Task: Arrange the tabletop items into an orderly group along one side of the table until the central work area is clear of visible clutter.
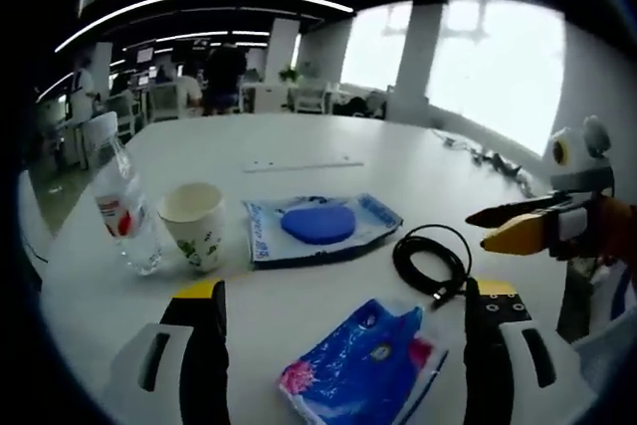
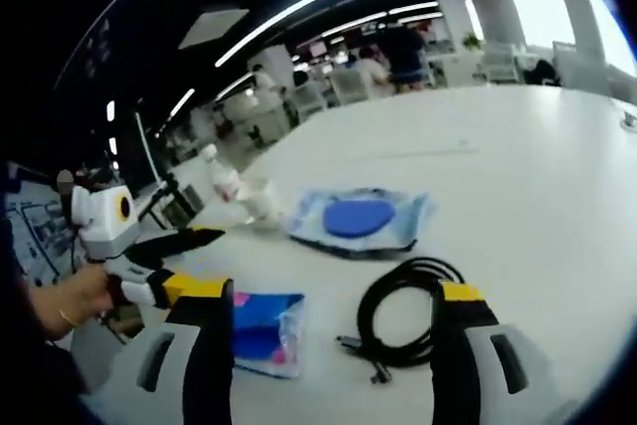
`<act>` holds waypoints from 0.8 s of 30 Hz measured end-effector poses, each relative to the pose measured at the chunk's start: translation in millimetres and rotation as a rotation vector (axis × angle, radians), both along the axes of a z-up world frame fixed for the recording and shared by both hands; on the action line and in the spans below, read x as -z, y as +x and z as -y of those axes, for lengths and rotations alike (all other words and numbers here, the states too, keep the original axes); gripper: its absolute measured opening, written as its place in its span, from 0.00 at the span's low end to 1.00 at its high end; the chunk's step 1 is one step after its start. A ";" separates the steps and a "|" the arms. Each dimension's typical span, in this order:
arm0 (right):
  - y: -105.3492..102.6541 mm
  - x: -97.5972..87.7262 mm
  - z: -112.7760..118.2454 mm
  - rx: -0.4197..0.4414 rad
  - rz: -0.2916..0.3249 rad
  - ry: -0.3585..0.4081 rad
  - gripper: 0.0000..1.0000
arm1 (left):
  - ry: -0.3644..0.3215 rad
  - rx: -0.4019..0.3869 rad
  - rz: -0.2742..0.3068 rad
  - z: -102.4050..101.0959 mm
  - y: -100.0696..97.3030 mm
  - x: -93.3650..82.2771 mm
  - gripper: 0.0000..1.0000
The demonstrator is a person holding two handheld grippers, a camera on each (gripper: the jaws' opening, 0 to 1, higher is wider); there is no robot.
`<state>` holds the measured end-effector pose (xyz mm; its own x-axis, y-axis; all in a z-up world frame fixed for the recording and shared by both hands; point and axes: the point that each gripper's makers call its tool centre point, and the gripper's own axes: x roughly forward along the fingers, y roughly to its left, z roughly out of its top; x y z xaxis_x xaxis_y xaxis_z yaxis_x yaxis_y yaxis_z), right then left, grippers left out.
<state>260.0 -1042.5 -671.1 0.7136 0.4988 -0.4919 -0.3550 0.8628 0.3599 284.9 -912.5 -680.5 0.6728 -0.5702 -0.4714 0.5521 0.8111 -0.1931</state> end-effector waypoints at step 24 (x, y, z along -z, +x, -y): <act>-36.7 30.9 -46.9 -0.192 -0.043 -0.012 0.49 | 0.039 -0.071 -0.089 -40.2 -41.4 30.2 0.75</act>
<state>223.3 -995.7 -702.0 0.5845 0.6175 -0.5264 -0.4980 0.7852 0.3681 243.5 -872.3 -710.7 0.6656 -0.5023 -0.5520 0.4747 0.8556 -0.2062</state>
